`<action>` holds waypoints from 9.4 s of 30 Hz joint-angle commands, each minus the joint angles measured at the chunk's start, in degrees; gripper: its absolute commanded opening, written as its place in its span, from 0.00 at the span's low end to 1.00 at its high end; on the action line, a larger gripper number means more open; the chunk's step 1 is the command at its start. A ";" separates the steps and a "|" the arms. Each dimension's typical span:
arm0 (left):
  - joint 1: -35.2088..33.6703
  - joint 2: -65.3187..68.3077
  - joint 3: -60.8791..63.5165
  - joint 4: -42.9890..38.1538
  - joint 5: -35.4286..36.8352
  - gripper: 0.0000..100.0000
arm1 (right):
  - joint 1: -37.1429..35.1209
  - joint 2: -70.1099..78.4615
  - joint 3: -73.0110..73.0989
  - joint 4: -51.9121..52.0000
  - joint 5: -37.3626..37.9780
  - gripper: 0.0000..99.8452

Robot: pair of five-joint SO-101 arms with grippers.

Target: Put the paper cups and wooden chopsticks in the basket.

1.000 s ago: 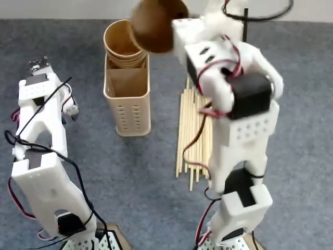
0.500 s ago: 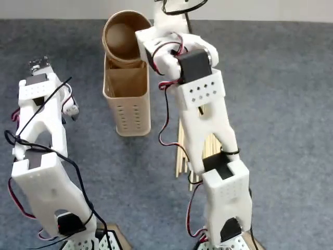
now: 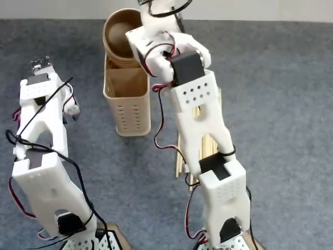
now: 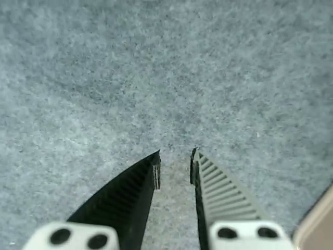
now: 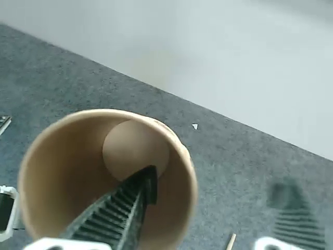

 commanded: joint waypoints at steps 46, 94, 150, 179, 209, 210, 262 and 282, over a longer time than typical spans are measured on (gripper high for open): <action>1.89 -0.66 1.89 -3.34 0.62 0.13 | -3.12 -16.84 -12.62 22.99 4.13 0.44; 2.51 -0.57 1.89 -3.25 0.62 0.13 | 17.80 -31.16 2.42 29.49 9.76 0.00; 22.02 0.57 -38.99 5.71 -23.03 0.13 | 28.26 -91.03 126.20 -15.96 7.38 0.00; 4.18 -18.51 -31.60 30.86 -12.04 0.13 | 28.18 -58.68 95.43 -10.59 7.91 0.01; 9.01 -19.03 17.80 -2.20 -5.10 0.13 | 29.41 -7.25 69.93 -13.14 10.29 0.03; 9.01 -19.03 17.80 -2.20 -5.10 0.13 | 29.32 -7.25 69.93 -13.14 10.29 0.05; 9.36 -18.77 19.65 -4.22 -5.10 0.13 | 26.33 -28.79 106.77 -41.10 9.85 0.12; 9.45 -18.51 19.65 -4.22 -5.10 0.13 | 29.41 -40.13 103.78 -40.84 4.92 0.01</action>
